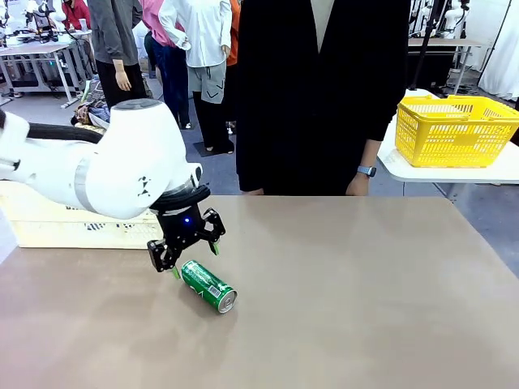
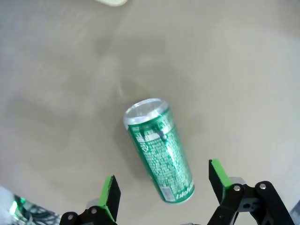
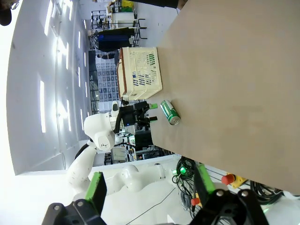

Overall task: Place the drinks into the Shopping basket.
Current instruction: Pick up one drink and place it into the Shopping basket.

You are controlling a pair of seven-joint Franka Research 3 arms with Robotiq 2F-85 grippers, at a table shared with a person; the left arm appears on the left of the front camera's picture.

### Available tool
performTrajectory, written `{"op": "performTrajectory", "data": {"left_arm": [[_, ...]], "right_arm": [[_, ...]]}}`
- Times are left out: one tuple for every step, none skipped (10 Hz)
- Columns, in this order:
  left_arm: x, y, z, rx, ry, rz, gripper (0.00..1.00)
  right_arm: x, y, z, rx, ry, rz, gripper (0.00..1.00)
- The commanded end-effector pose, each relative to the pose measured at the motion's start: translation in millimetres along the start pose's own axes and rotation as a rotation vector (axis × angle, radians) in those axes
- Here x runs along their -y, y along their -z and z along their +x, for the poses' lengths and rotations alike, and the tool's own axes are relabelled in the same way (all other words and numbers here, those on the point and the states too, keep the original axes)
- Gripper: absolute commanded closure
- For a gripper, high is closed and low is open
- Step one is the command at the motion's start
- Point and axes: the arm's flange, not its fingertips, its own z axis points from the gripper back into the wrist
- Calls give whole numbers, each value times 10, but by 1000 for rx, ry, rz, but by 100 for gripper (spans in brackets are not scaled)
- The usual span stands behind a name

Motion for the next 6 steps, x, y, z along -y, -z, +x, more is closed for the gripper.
{"op": "performTrajectory", "data": {"left_arm": [[254,32,-154,26,-88,44,0],[289,55,-139,14,-85,37,0],[313,59,-113,4,-87,4,0],[137,36,-116,12,-87,15,0],[137,36,-116,12,-87,15,0],[137,36,-116,12,-87,15,0]], "right_arm": [[-1,-30,-3,-15,-16,-3,0],[-1,-30,-3,-15,-16,-3,0],[-1,-30,-3,-15,-16,-3,0],[-1,-30,-3,-15,-16,-3,0],[-1,-30,-3,-15,-16,-3,0],[-1,-30,-3,-15,-16,-3,0]]}}
